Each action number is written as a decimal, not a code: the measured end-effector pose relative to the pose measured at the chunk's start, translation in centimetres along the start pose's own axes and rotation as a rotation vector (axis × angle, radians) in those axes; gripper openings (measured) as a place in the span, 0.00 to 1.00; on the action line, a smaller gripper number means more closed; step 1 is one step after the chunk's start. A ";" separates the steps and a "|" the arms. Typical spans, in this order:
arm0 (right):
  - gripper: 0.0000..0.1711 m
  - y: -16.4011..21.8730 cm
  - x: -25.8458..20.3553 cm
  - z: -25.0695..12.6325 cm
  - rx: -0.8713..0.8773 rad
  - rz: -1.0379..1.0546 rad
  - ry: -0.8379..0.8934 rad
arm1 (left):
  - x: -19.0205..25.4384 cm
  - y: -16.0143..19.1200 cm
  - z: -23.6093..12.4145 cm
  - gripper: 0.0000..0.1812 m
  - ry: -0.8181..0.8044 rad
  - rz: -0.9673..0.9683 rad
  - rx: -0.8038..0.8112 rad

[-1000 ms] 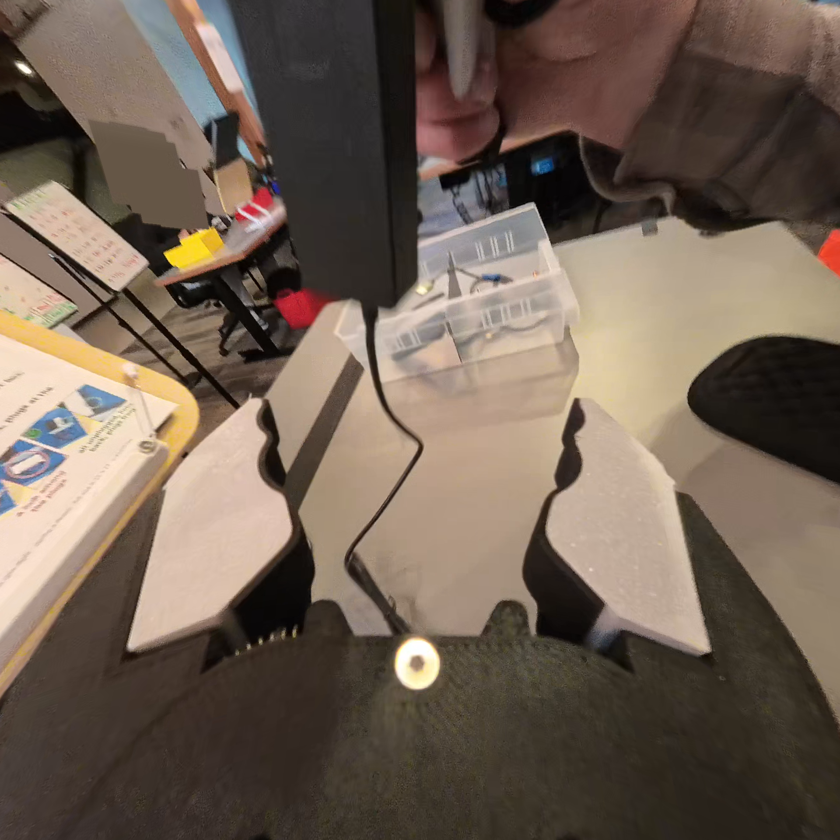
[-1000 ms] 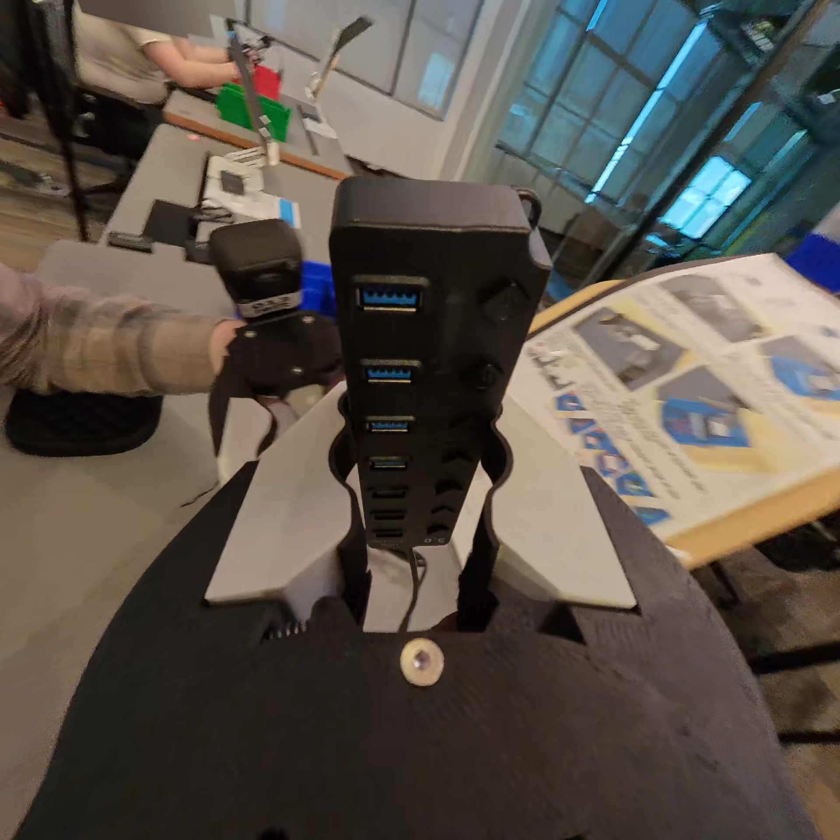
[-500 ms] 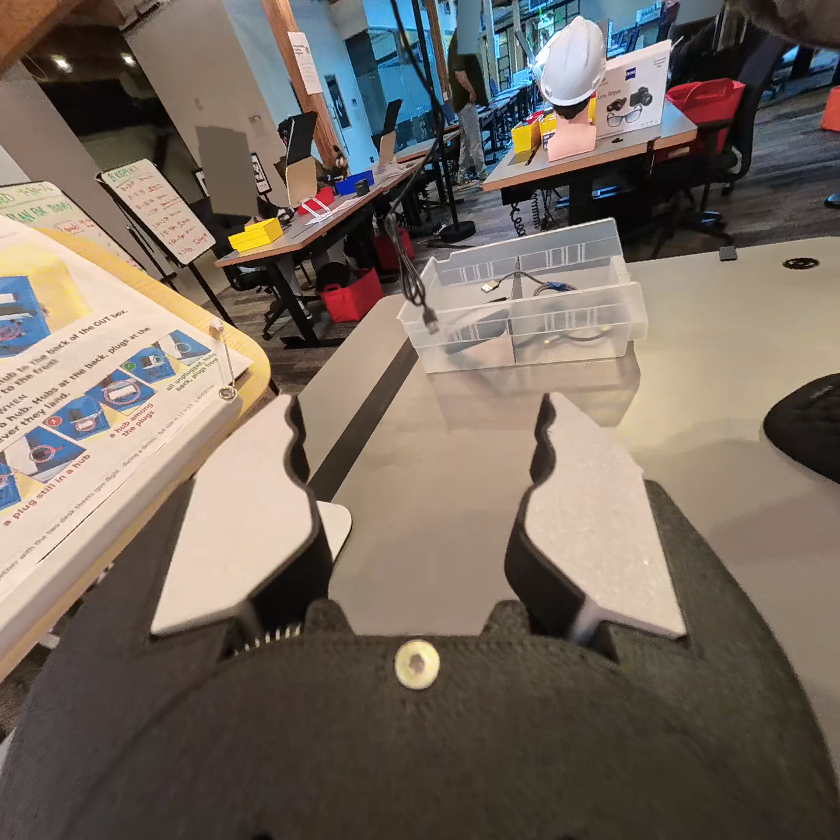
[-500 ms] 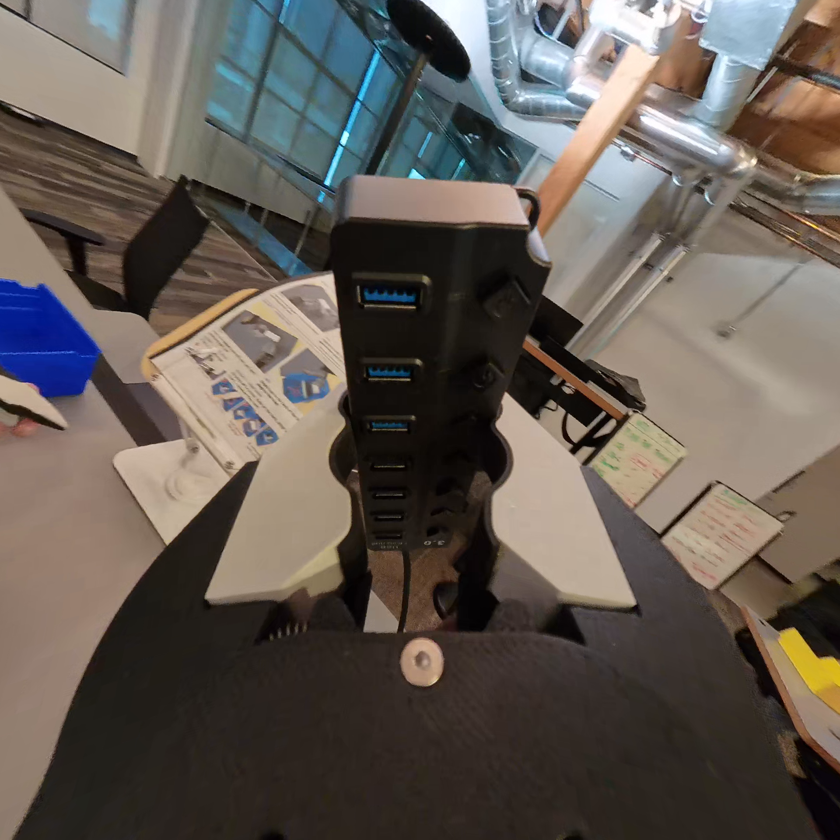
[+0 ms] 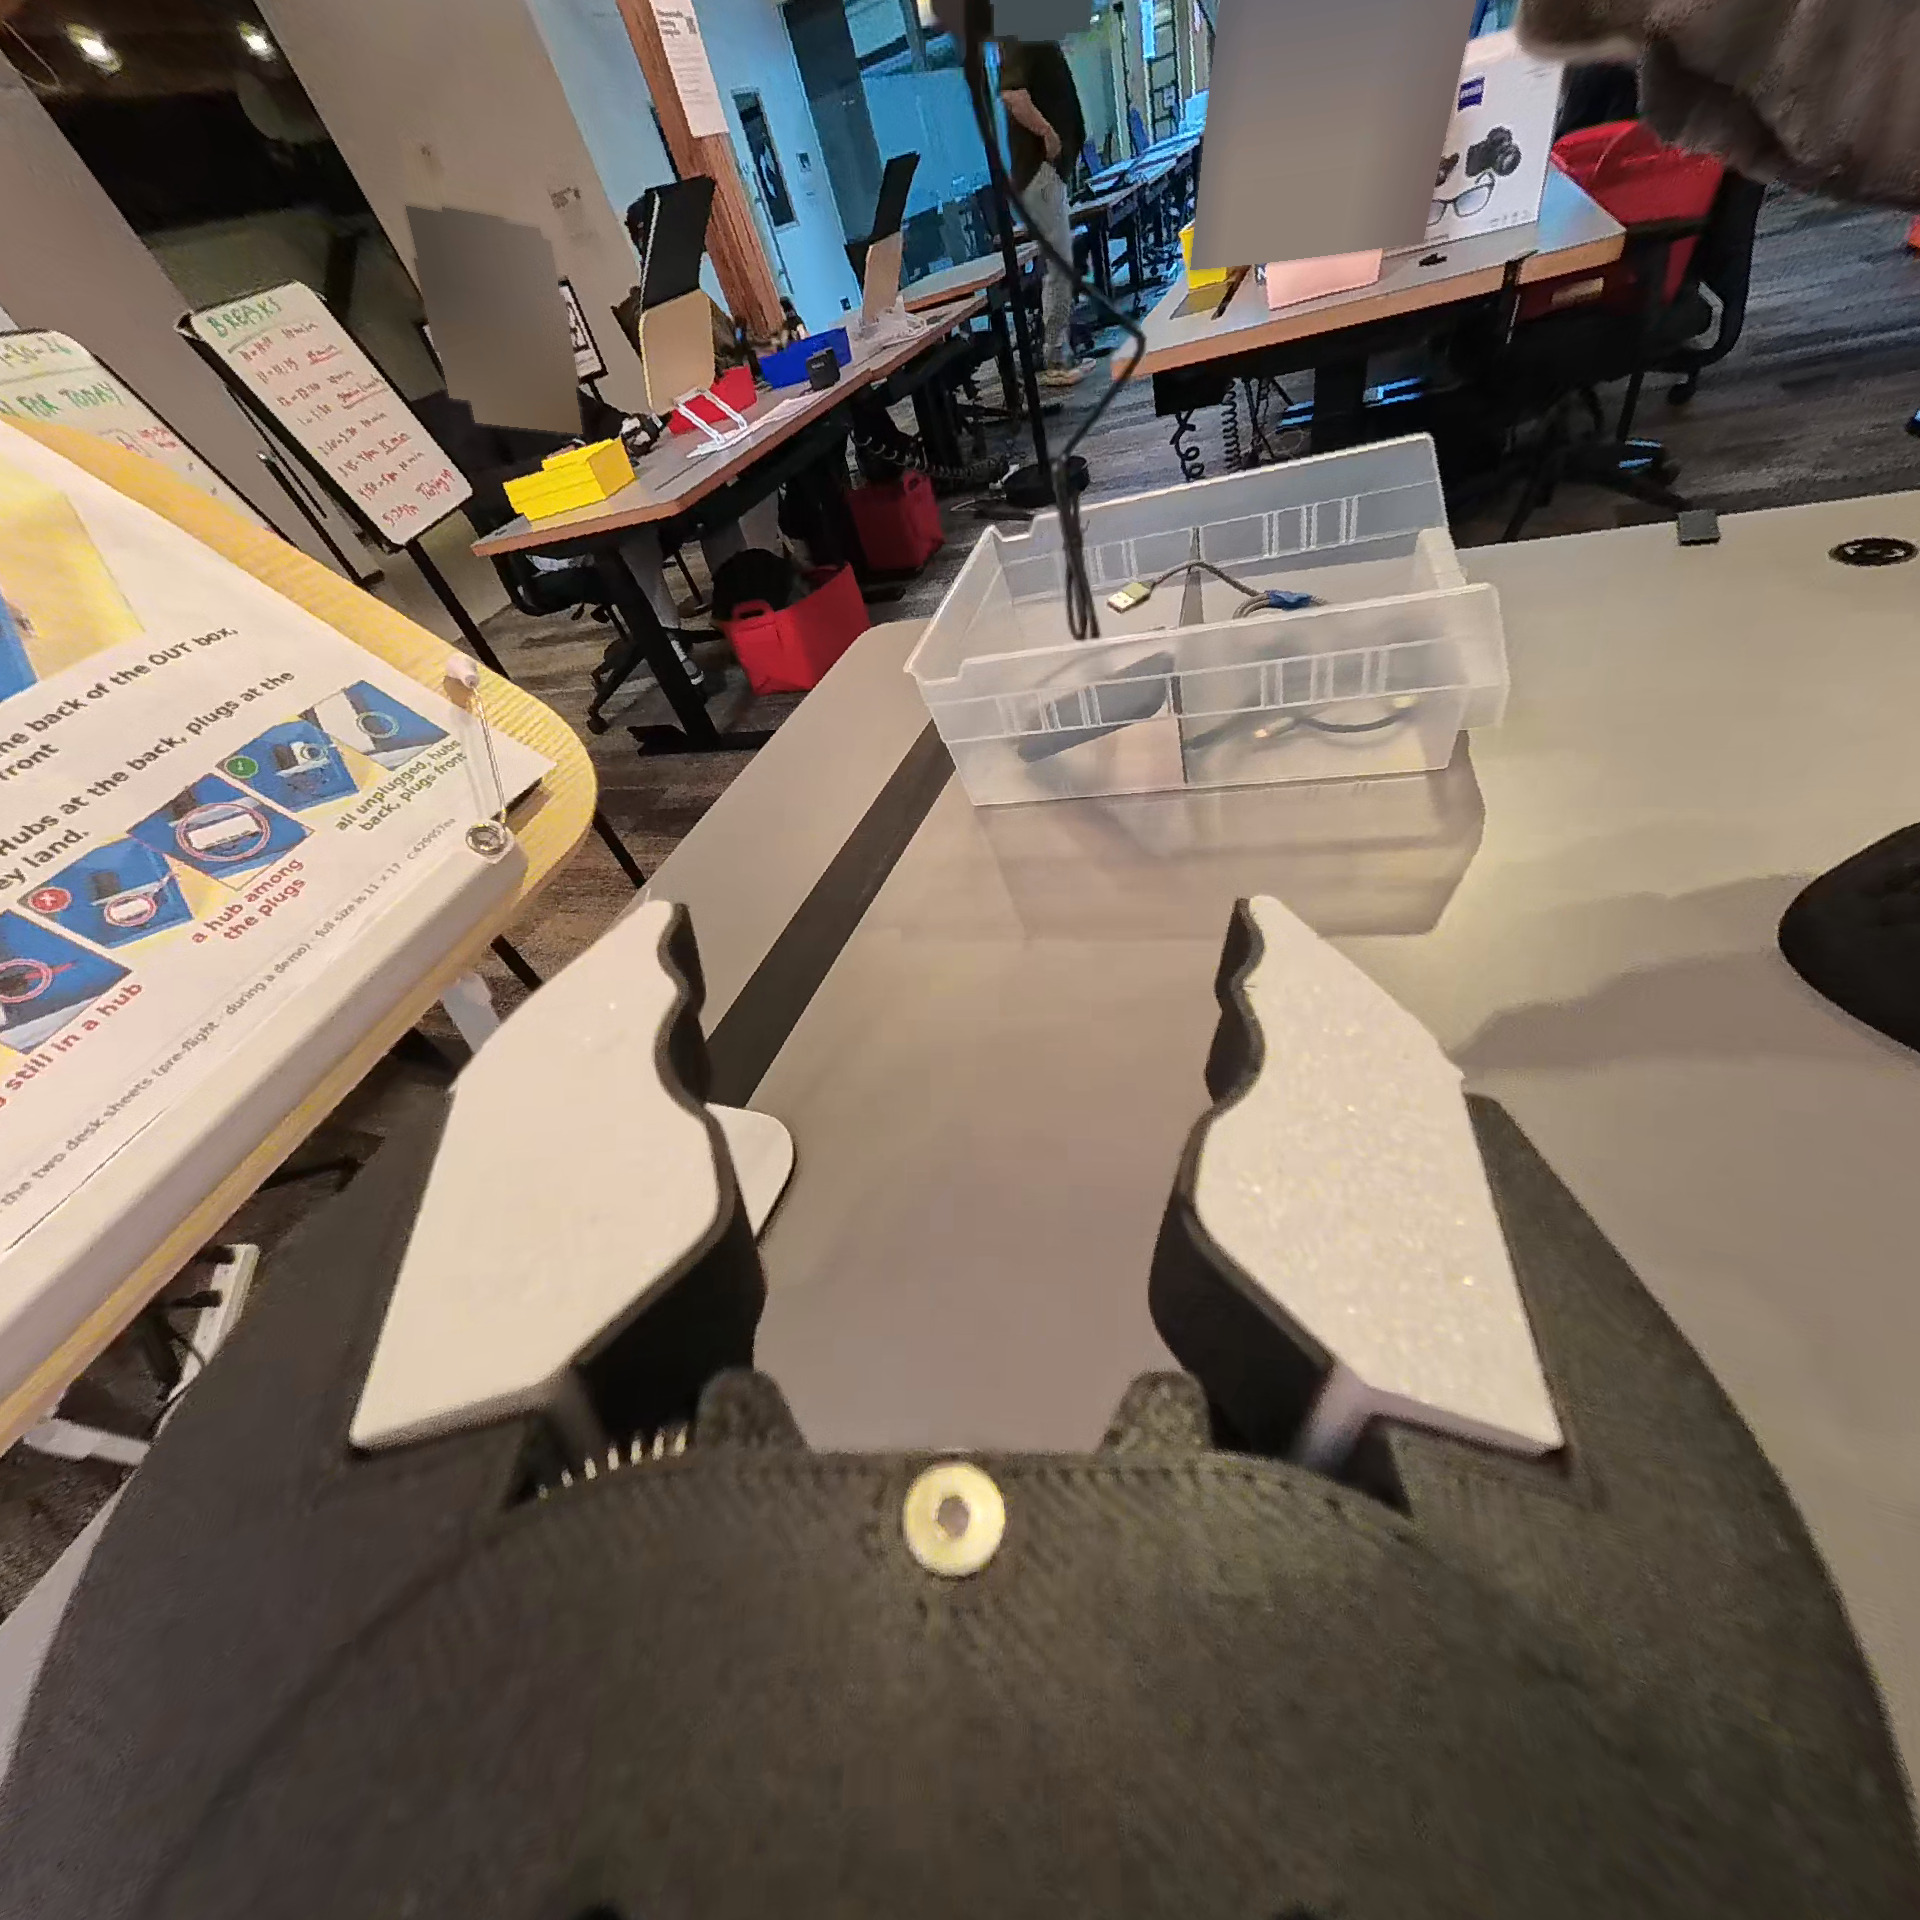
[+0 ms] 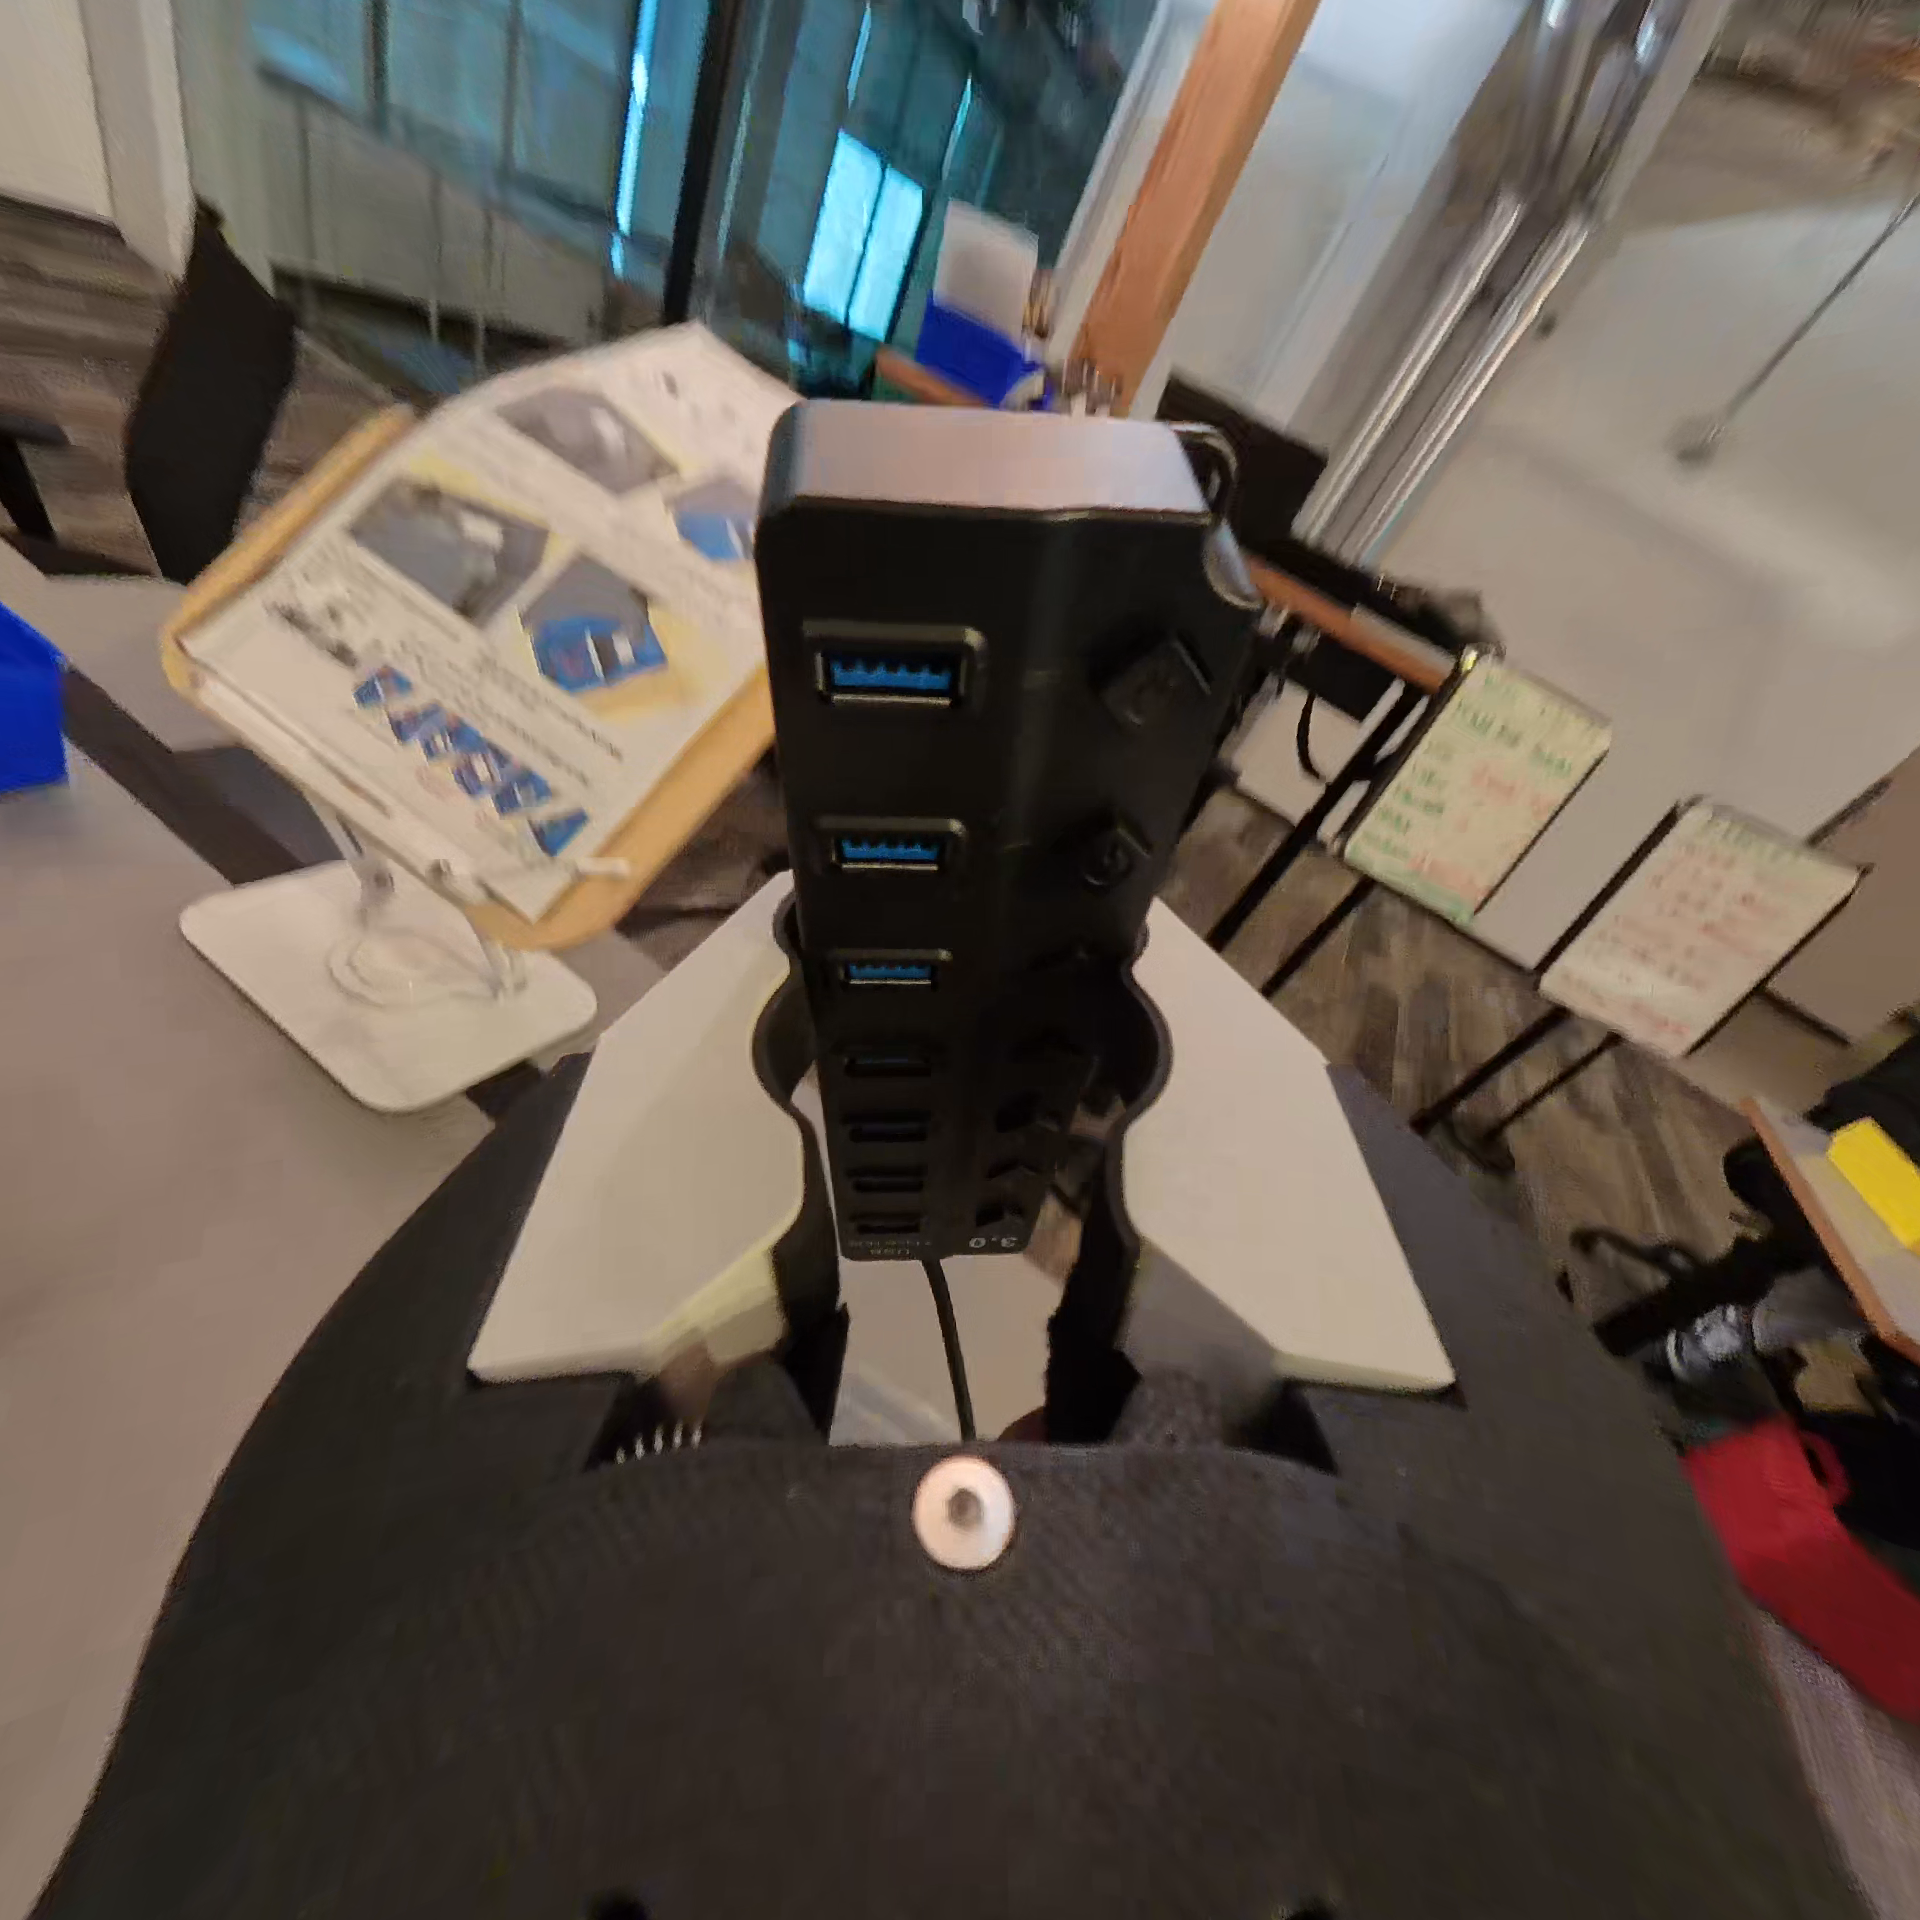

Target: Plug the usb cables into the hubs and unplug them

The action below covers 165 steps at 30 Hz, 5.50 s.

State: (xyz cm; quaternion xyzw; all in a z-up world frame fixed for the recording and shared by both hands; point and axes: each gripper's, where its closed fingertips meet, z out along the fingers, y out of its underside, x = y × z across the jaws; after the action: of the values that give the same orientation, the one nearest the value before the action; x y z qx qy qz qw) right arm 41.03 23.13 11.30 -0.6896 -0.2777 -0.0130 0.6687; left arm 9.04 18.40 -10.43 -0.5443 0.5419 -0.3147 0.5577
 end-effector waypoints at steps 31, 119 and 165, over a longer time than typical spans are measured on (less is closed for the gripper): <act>0.32 33.6 0.3 7.1 -0.642 0.624 0.240 | 0.1 4.6 1.2 0.50 0.022 0.032 -0.165; 0.51 16.8 -50.8 12.5 -0.557 0.439 -0.376 | -8.9 13.8 -54.9 0.03 -1.055 -0.350 0.004; 0.76 7.5 -29.4 -8.6 0.188 0.642 0.002 | -2.8 -0.5 -0.4 0.03 -0.458 -0.401 -0.051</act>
State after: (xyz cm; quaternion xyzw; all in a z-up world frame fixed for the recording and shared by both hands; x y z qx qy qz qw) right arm 22.18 4.77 -6.13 -0.6770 -0.0455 0.2237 0.6997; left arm 8.20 20.78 -9.17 -0.7111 0.2916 -0.2736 0.5783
